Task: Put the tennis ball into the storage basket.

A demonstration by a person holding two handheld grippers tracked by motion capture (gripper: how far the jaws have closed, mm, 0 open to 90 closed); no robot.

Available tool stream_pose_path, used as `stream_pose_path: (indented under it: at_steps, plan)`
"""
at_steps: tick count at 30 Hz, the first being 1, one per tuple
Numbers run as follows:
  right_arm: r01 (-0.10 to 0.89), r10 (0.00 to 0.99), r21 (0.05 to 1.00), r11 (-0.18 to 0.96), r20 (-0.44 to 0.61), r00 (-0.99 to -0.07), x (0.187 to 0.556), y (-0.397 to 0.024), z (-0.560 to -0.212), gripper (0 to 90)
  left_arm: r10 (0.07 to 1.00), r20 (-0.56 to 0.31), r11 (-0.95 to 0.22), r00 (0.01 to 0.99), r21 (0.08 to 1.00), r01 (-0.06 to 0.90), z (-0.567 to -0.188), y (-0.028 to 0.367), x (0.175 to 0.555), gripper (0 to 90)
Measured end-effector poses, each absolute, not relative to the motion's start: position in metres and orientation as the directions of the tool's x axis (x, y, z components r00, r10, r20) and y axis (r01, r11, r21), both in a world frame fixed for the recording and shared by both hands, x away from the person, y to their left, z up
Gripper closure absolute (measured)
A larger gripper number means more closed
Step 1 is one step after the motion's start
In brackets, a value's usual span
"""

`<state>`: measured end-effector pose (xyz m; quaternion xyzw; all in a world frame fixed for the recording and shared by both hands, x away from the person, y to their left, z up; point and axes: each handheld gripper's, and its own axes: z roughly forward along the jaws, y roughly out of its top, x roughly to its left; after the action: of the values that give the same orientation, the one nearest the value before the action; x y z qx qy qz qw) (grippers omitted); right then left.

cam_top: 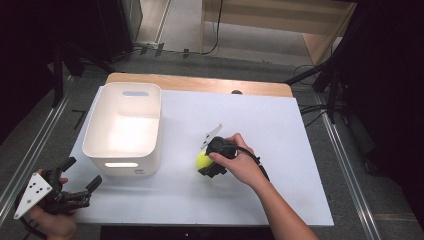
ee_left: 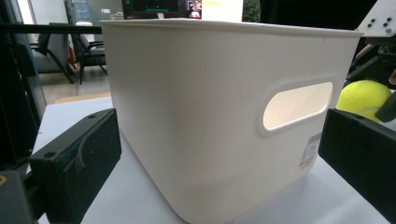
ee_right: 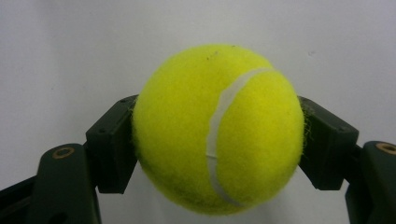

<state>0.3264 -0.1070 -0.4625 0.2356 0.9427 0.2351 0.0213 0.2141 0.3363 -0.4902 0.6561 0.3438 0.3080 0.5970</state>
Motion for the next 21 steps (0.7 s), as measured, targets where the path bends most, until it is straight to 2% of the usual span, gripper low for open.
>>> stream_pose_path:
  at_steps: [21]
  plan:
    - [0.409, 0.432, 0.478, 0.777, 0.068, -0.899, 0.332, -0.105, -0.437, 23.0, 0.818, -0.004, -0.054, 0.575, 0.995, 0.084, -0.49, 0.335, 0.214, 0.0]
